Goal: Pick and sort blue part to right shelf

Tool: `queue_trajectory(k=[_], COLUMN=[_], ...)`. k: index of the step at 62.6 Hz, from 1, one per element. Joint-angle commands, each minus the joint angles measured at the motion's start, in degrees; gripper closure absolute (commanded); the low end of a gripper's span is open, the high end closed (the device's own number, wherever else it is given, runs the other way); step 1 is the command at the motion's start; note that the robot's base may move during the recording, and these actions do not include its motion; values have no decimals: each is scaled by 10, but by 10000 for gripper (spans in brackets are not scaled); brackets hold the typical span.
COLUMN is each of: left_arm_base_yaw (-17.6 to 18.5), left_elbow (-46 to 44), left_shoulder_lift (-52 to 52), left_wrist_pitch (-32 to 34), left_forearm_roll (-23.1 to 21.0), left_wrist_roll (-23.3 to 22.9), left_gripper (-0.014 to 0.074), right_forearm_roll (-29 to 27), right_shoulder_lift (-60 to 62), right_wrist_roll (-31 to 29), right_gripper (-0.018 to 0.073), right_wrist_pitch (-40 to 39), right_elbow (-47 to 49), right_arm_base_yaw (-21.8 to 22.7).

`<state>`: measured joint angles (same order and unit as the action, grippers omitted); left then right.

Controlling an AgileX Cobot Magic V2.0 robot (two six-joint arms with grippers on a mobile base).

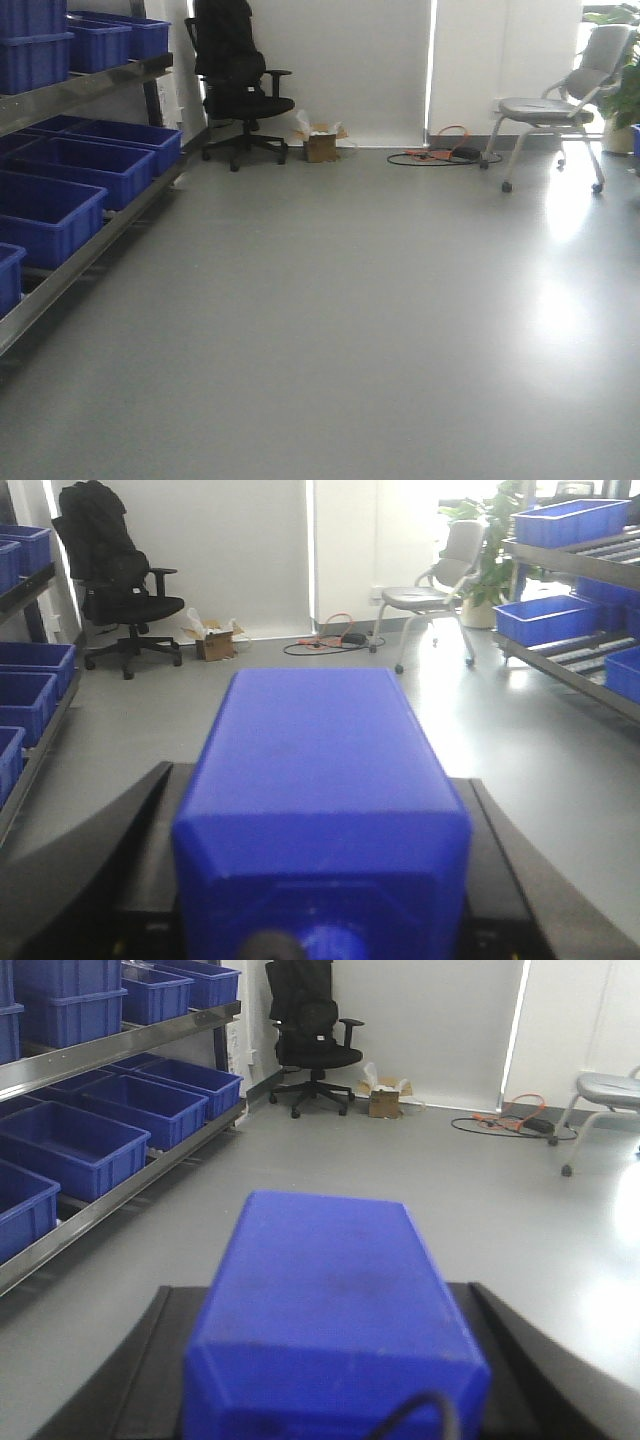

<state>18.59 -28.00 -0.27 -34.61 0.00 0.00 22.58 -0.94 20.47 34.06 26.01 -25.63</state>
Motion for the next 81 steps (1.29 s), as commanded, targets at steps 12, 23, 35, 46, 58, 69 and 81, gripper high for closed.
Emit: queue_trajectory(k=[12,23,35,46,58,69,81], left_arm_base_yaw=[2,2,2,2,2,2,2], left_elbow=[-16,-15,-15,-15,-15,-15,-15], left_shoulder_lift=[-11,-11,-11,-11,-11,-11,-11], left_wrist_pitch=[54,54,54,54,54,54,54], left_forearm_roll=[0,0,0,0,0,0,0], left_wrist_roll=[-4,-4,-4,-4,-4,-4,-4], left_gripper=[316,316,316,316,316,316,316], right_forearm_roll=[17,17,17,17,17,17,17], right_shoulder_lift=[-10,-10,-10,-10,-10,-10,-10], right_wrist_roll=[-4,-4,-4,-4,-4,-4,-4], right_gripper=[415,415,415,415,415,415,415], right_wrist_pitch=[-50,-51,-51,-51,-51,-51,-51], right_elbow=[16,16,16,16,16,16,16], right_arm_base_yaw=[0,0,0,0,0,0,0])
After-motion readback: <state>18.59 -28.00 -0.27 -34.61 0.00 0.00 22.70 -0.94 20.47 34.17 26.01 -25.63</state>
